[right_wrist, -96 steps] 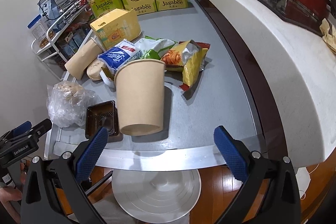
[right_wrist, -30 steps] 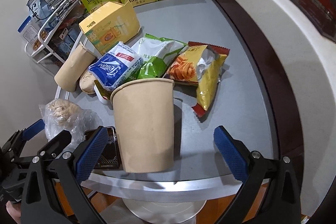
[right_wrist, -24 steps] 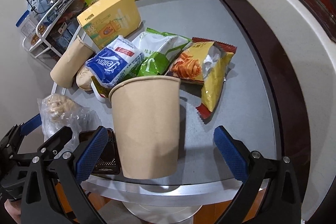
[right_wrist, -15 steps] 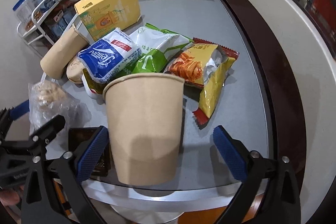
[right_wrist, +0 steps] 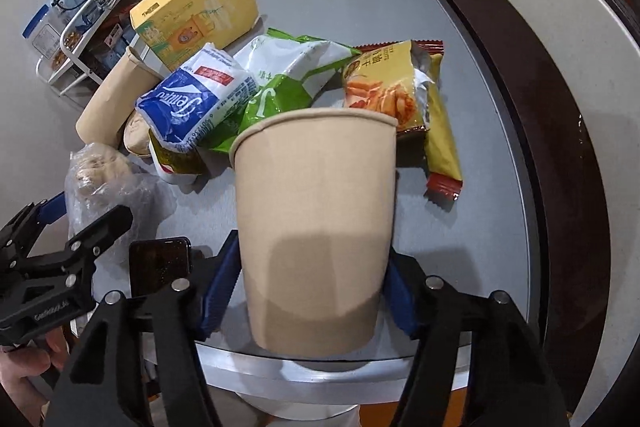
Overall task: Collect trash
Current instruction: 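Grasp the plastic bag of bread with the left tool while the right tool grasps the kraft cup, then carry the bag and the kraft cup over the white bin with both tools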
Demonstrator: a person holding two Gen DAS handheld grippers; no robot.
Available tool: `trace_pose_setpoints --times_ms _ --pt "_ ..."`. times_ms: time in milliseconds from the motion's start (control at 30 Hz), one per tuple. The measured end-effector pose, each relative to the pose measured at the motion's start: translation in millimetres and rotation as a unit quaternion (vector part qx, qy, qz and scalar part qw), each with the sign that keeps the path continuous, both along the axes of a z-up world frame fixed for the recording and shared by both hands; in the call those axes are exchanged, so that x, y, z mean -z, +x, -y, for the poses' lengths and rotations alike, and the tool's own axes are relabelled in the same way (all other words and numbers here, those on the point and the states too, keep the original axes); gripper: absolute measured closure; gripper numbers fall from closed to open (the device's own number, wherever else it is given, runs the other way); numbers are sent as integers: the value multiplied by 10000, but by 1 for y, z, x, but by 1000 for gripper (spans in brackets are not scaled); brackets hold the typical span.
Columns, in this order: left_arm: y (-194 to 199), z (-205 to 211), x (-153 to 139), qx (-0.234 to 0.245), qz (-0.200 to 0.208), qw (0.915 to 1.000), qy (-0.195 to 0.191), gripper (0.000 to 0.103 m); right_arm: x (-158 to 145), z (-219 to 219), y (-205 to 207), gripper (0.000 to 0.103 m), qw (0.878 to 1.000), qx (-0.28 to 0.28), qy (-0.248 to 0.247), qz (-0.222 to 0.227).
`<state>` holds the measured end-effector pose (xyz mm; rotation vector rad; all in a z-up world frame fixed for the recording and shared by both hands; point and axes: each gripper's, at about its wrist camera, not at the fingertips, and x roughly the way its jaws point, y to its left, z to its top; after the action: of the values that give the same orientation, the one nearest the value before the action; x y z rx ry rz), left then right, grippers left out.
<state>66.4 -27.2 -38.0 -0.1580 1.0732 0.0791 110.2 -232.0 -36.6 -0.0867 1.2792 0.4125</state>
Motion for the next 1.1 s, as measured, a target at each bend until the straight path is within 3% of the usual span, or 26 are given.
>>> trace_pose_setpoints --times_ms 567,1100 --pt "-9 -18 -15 -206 163 9977 -619 33 -21 9 1 42 9988 -9 483 101" --pt "-34 -22 -45 -326 543 9962 -598 35 -47 18 -7 42 9961 8 833 298"
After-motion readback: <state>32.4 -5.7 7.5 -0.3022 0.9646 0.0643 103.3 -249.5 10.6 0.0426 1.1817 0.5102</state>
